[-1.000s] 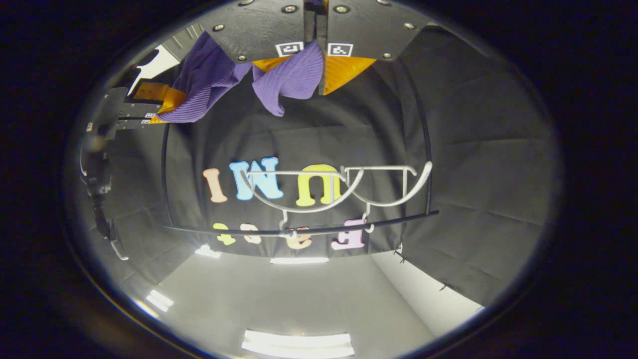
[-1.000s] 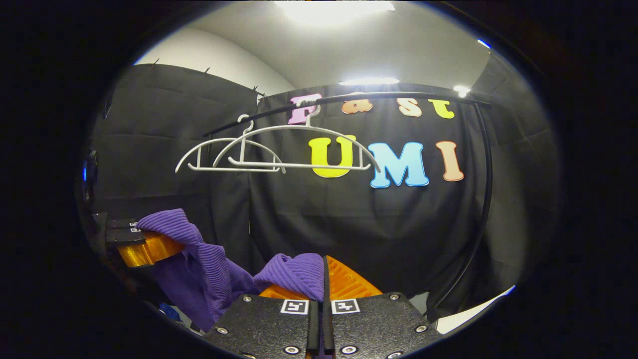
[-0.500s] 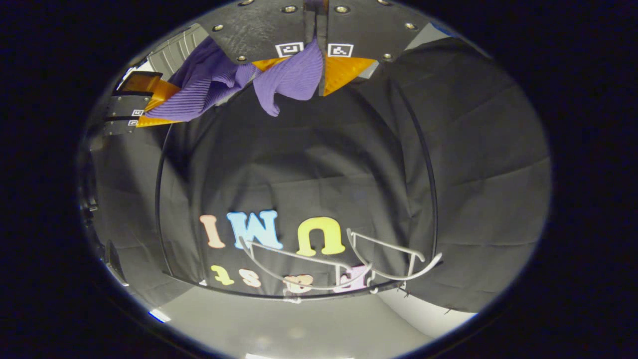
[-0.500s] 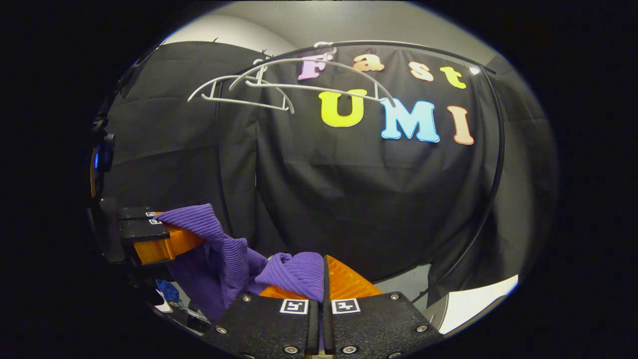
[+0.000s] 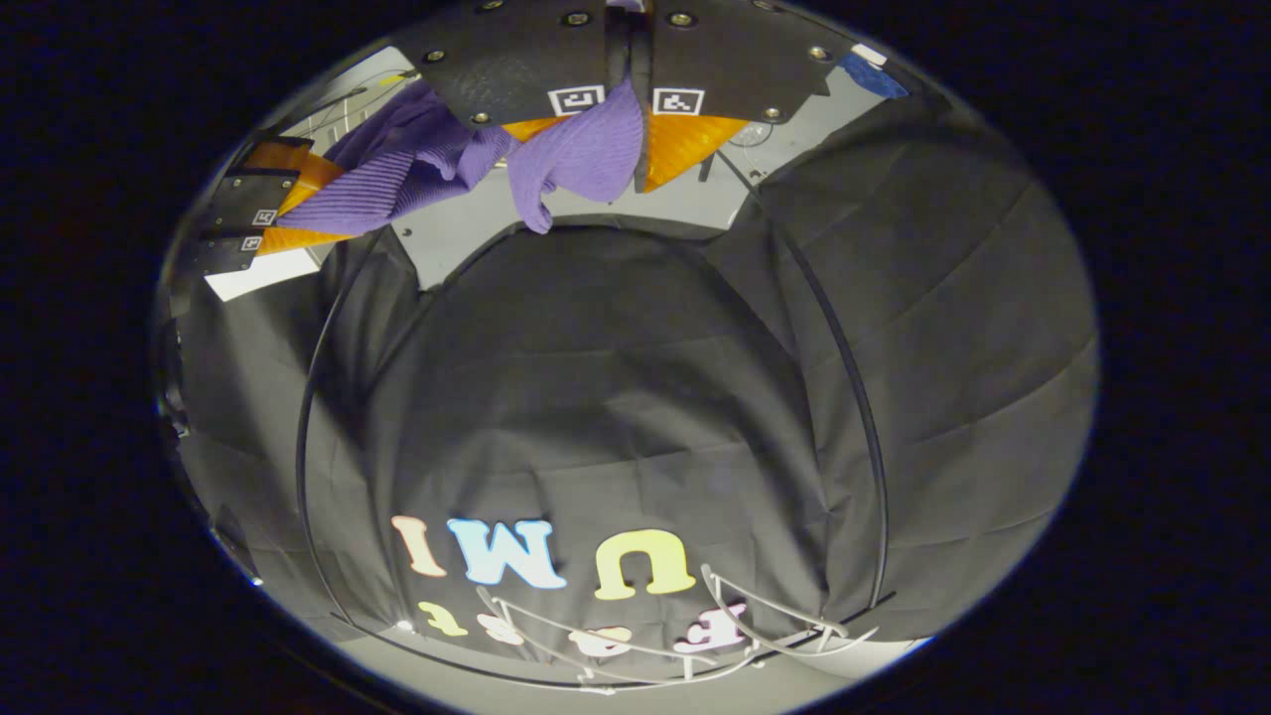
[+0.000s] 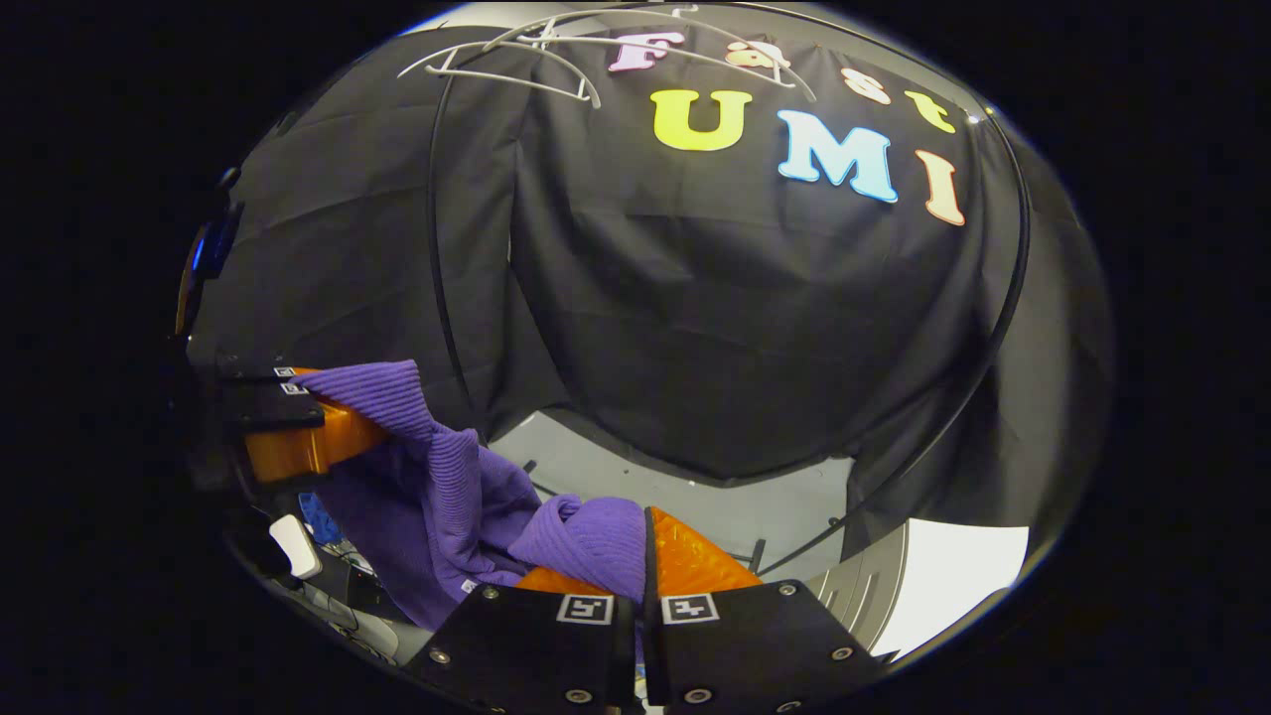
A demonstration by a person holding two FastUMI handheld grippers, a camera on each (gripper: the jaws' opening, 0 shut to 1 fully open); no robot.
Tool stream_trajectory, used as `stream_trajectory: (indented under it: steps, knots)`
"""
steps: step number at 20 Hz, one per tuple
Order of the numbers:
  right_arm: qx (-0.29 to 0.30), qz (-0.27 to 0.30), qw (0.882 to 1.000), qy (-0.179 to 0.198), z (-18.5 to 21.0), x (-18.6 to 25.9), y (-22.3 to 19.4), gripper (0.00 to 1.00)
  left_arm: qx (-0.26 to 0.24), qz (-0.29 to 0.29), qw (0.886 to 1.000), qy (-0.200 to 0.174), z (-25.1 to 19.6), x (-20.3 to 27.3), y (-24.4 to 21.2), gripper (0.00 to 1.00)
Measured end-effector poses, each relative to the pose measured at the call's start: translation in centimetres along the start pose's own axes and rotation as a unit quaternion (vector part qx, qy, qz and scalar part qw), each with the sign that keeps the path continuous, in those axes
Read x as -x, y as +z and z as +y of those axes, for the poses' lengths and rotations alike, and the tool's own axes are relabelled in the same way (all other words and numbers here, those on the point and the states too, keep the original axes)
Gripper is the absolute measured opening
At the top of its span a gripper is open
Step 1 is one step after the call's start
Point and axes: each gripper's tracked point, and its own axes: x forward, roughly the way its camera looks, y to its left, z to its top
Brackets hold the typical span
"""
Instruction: Grasp the clothes on the hanger with both hands and then place them into the laundry hamper below.
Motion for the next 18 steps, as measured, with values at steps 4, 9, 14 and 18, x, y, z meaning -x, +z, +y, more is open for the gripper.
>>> stream_trajectory:
  steps: [4, 9, 14, 18]
  knots:
    - [0.006, 0.039, 0.999, -0.002, 0.0, -0.1, -2.9, 0.07, -0.006, 0.042, 0.999, 0.0, 0.0, -0.6, -2.5, 0.0]
    - [0.018, 0.059, 0.998, -0.011, -0.1, 0.9, -5.2, 0.31, -0.007, 0.08, 0.997, -0.008, 0.0, -0.5, -5.4, 0.14]
    - [0.018, 0.047, 0.999, -0.016, -0.6, 2.2, -4.4, 0.89, 0.011, 0.068, 0.997, 0.018, 2.3, 1.3, -5.3, 0.99]
    - [-0.003, 0.005, 1.0, -0.027, -1.2, 3.8, -0.8, 0.96, 0.008, 0.021, 0.999, 0.03, 3.8, 3.4, -1.5, 0.93]
